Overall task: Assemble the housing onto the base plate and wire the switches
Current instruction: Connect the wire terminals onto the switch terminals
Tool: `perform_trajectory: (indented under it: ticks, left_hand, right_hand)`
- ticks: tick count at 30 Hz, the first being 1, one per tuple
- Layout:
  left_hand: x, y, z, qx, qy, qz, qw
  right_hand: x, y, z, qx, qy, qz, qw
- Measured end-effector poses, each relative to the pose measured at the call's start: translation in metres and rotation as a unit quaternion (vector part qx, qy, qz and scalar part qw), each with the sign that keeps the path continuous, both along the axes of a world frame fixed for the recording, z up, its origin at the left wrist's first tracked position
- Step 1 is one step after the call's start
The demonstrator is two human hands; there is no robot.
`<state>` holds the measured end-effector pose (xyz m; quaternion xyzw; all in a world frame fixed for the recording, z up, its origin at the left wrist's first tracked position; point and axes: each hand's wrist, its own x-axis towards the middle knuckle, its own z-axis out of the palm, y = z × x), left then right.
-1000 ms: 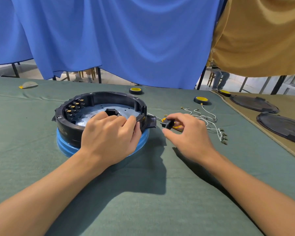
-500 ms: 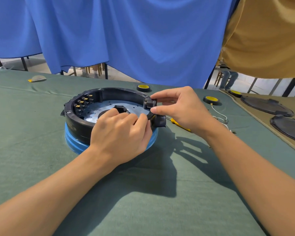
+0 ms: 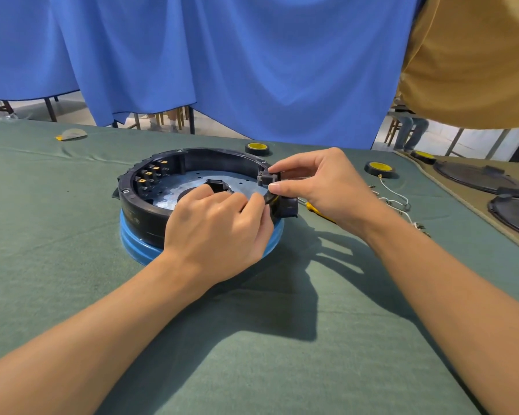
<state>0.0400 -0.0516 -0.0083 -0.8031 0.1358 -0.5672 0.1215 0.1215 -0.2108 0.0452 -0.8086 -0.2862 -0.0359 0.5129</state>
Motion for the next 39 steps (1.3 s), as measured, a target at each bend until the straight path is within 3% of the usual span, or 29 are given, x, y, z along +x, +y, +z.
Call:
perform_trajectory:
  ticks: [9,20,25,33,36,39]
  left_hand:
    - [0.000,0.000,0.000,-0.001,0.002,-0.002,1.000]
    - [0.000,0.000,-0.001,-0.003,0.006,0.004,1.000]
    - [-0.001,-0.001,0.001,-0.004,0.003,0.002,1.000]
    - [-0.001,-0.002,0.001,-0.003,0.013,0.005,1.000]
    - [-0.002,-0.002,0.002,-0.004,0.022,0.006,1.000]
    - [-0.003,-0.002,0.002,-0.008,0.028,0.005,1.000]
  right_hand:
    - [-0.001,0.001,0.001,0.009,0.018,-0.006,1.000]
    - [0.002,0.004,-0.001,-0.045,0.000,-0.030,0.999]
    - [0.000,0.013,-0.007,0.068,0.101,-0.065,0.991]
    - [-0.004,0.026,0.000,0.108,0.222,-0.119,0.962]
    - [-0.004,0.027,-0.004,0.107,0.196,-0.117,0.968]
    - [-0.006,0.026,-0.017,0.058,0.067,-0.115,0.989]
